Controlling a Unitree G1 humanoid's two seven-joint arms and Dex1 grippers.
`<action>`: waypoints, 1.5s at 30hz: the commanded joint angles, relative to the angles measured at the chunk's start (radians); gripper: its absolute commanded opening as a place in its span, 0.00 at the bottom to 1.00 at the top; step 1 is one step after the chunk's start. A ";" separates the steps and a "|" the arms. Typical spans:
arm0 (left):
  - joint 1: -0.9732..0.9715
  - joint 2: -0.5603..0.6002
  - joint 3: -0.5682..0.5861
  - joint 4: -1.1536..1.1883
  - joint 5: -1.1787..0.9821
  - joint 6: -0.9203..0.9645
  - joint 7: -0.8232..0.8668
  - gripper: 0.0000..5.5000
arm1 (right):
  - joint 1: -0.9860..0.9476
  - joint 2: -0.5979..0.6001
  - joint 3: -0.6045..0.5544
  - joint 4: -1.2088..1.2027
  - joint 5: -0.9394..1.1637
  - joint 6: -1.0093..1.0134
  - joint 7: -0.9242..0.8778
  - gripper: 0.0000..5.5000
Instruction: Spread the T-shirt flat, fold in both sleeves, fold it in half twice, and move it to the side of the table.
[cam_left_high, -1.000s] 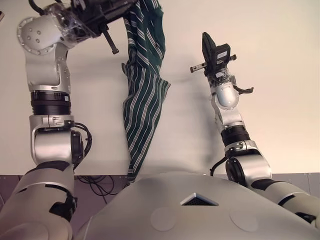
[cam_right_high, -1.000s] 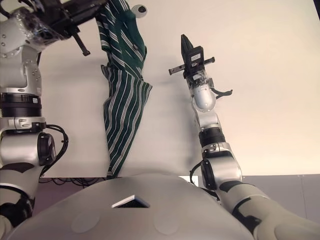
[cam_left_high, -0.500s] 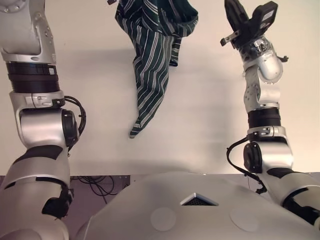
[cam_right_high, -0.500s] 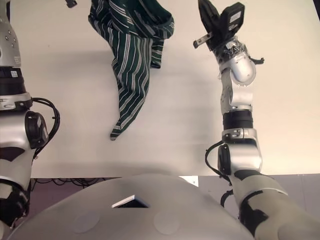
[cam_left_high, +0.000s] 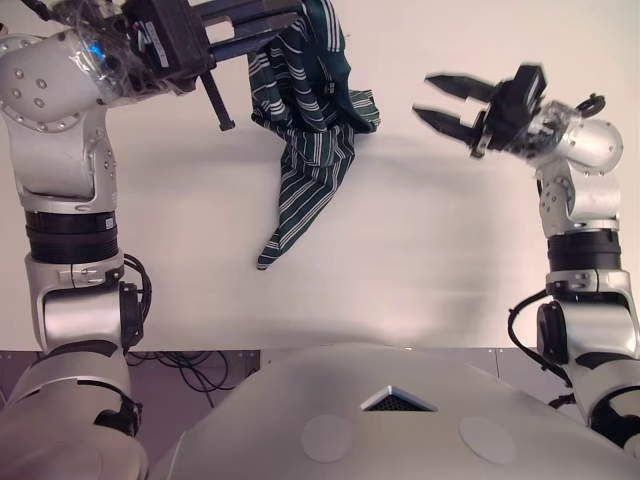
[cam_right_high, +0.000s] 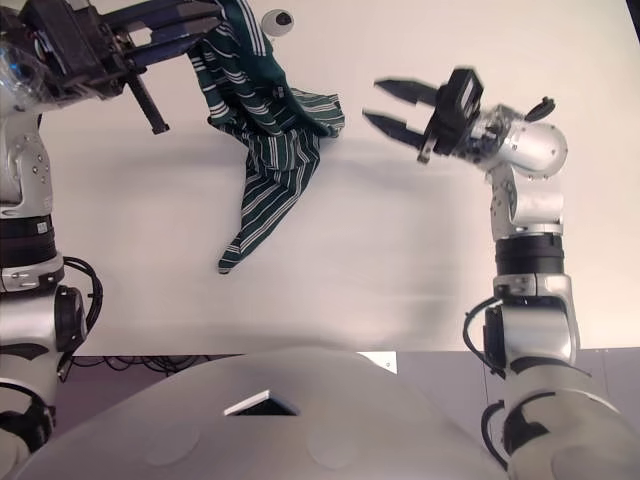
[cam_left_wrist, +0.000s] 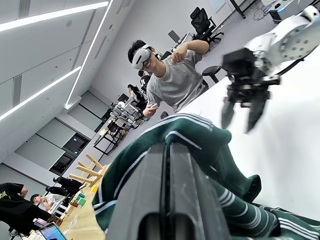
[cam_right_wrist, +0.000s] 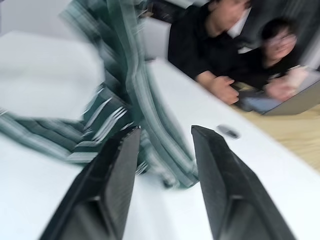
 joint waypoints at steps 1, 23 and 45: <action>0.002 0.015 0.010 -0.017 -0.014 0.009 0.009 0.00 | 0.001 0.023 0.097 0.095 -0.191 -0.104 -0.091 0.39; 0.039 0.030 0.026 -0.036 -0.045 0.026 0.023 0.00 | -0.139 0.211 0.145 0.371 -0.386 -0.314 -0.520 0.39; 0.009 -0.001 -0.003 0.067 -0.045 0.000 0.016 0.00 | -0.092 0.179 0.146 0.325 -0.434 -0.338 -0.612 0.39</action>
